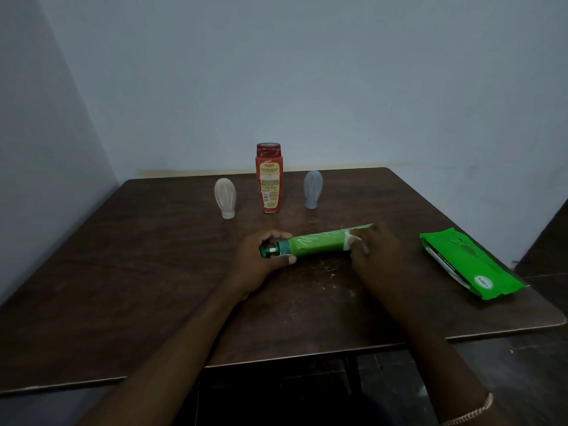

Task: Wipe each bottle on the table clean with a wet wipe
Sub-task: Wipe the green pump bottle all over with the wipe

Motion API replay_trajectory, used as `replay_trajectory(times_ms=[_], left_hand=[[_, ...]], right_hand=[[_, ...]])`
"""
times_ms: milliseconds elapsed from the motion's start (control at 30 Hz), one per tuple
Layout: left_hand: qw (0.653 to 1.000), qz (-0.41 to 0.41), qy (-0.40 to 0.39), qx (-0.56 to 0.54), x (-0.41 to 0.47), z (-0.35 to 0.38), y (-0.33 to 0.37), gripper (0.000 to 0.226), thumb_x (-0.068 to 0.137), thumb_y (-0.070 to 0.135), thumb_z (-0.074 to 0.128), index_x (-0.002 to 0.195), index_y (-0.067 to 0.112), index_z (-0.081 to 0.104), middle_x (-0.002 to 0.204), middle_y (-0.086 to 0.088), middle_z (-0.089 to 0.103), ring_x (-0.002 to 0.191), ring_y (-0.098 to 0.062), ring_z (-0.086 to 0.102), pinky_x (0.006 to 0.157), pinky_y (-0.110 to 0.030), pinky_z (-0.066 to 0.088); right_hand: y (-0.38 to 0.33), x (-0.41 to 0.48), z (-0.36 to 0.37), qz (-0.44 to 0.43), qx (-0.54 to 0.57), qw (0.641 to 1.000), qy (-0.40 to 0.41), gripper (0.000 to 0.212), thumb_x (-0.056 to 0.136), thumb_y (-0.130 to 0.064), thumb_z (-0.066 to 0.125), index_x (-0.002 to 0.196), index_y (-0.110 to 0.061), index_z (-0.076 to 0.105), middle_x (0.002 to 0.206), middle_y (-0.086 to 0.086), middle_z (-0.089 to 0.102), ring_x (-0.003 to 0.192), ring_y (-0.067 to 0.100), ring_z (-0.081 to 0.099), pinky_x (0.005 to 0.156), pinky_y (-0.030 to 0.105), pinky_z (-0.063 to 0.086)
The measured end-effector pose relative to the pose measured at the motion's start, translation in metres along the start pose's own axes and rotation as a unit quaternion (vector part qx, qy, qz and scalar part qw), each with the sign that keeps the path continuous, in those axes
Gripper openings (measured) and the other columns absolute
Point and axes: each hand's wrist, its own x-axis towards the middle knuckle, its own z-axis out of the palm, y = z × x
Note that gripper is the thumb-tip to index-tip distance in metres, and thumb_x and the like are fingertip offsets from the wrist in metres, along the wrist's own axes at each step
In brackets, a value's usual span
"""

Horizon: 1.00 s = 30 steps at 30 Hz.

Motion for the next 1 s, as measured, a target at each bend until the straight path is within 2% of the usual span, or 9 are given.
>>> replay_trajectory(times_ms=[100, 200, 300, 367, 433, 567, 733, 900, 1000], left_hand=[[1.000, 0.001, 0.003, 0.026, -0.001, -0.001, 0.001, 0.042, 0.071, 0.012, 0.089, 0.109, 0.020, 0.073, 0.108, 0.006, 0.073, 0.097, -0.006, 0.069, 0.083, -0.022, 0.057], [0.999, 0.002, 0.003, 0.043, -0.003, -0.002, 0.002, 0.040, 0.071, 0.014, 0.089, 0.108, 0.021, 0.073, 0.107, 0.008, 0.072, 0.096, -0.003, 0.068, 0.082, -0.020, 0.056], [0.999, 0.001, -0.002, 0.047, -0.004, -0.003, 0.001, 0.040, 0.072, 0.017, 0.088, 0.109, 0.022, 0.073, 0.109, 0.008, 0.072, 0.098, -0.005, 0.068, 0.084, -0.023, 0.056], [0.998, 0.007, 0.003, 0.057, -0.004, -0.002, 0.000, 0.042, 0.071, 0.018, 0.089, 0.109, 0.022, 0.074, 0.109, 0.008, 0.071, 0.098, -0.005, 0.068, 0.083, -0.022, 0.056], [0.998, 0.012, 0.005, 0.068, -0.003, -0.002, 0.000, 0.044, 0.069, 0.018, 0.090, 0.110, 0.021, 0.074, 0.110, 0.009, 0.070, 0.098, -0.003, 0.067, 0.083, -0.021, 0.056], [0.998, 0.017, 0.009, 0.058, -0.003, -0.001, -0.001, 0.044, 0.069, 0.013, 0.090, 0.109, 0.017, 0.073, 0.109, 0.007, 0.071, 0.097, -0.004, 0.067, 0.080, -0.019, 0.055], [0.998, 0.016, 0.005, 0.061, -0.004, -0.001, 0.000, 0.045, 0.068, 0.014, 0.090, 0.110, 0.020, 0.073, 0.110, 0.007, 0.069, 0.097, -0.003, 0.066, 0.080, -0.017, 0.054], [0.998, 0.020, 0.013, 0.058, -0.003, -0.001, -0.002, 0.044, 0.067, 0.013, 0.090, 0.107, 0.021, 0.074, 0.109, 0.008, 0.071, 0.098, -0.003, 0.066, 0.082, -0.018, 0.055], [0.998, 0.022, 0.015, 0.061, -0.002, -0.001, -0.002, 0.045, 0.066, 0.013, 0.091, 0.107, 0.022, 0.074, 0.109, 0.008, 0.070, 0.097, -0.004, 0.066, 0.081, -0.018, 0.055]], right_hand=[[-0.030, -0.008, 0.006, -0.041, 0.022, 0.999, -0.016, 0.020, 0.095, -0.014, 0.055, 0.108, -0.008, 0.070, 0.104, 0.011, 0.058, 0.088, 0.024, 0.056, 0.072, 0.025, 0.033], [-0.055, -0.015, 0.014, -0.082, 0.055, 0.994, -0.044, 0.018, 0.093, -0.013, 0.058, 0.107, -0.007, 0.069, 0.106, 0.008, 0.056, 0.088, 0.015, 0.050, 0.076, 0.028, 0.041], [-0.063, -0.018, 0.019, -0.111, 0.043, 0.991, -0.057, 0.019, 0.090, -0.013, 0.063, 0.107, -0.005, 0.069, 0.105, 0.010, 0.058, 0.091, 0.019, 0.054, 0.078, 0.029, 0.044], [-0.055, -0.011, 0.015, -0.079, 0.046, 0.995, -0.036, 0.016, 0.091, -0.015, 0.062, 0.102, -0.006, 0.070, 0.101, 0.009, 0.059, 0.088, 0.018, 0.056, 0.075, 0.027, 0.040], [-0.046, -0.002, 0.011, -0.036, 0.046, 0.998, -0.022, 0.017, 0.091, -0.017, 0.061, 0.101, -0.006, 0.070, 0.100, 0.008, 0.060, 0.090, 0.021, 0.058, 0.076, 0.029, 0.044], [-0.068, -0.010, 0.018, -0.081, 0.031, 0.995, -0.055, 0.019, 0.093, -0.018, 0.060, 0.106, -0.008, 0.068, 0.110, 0.008, 0.059, 0.099, 0.019, 0.055, 0.089, 0.035, 0.049], [-0.061, -0.004, 0.020, -0.043, 0.061, 0.997, -0.002, 0.018, 0.094, -0.019, 0.057, 0.095, -0.005, 0.069, 0.100, 0.011, 0.060, 0.085, 0.013, 0.048, 0.082, 0.036, 0.049], [-0.068, -0.014, 0.031, -0.095, 0.048, 0.994, -0.020, 0.019, 0.093, -0.019, 0.057, 0.099, -0.005, 0.068, 0.108, 0.013, 0.062, 0.095, 0.019, 0.055, 0.084, 0.033, 0.048], [-0.049, -0.011, 0.026, -0.086, 0.062, 0.994, 0.010, 0.012, 0.092, -0.015, 0.060, 0.092, -0.006, 0.068, 0.093, 0.008, 0.060, 0.082, 0.012, 0.049, 0.072, 0.025, 0.036]])
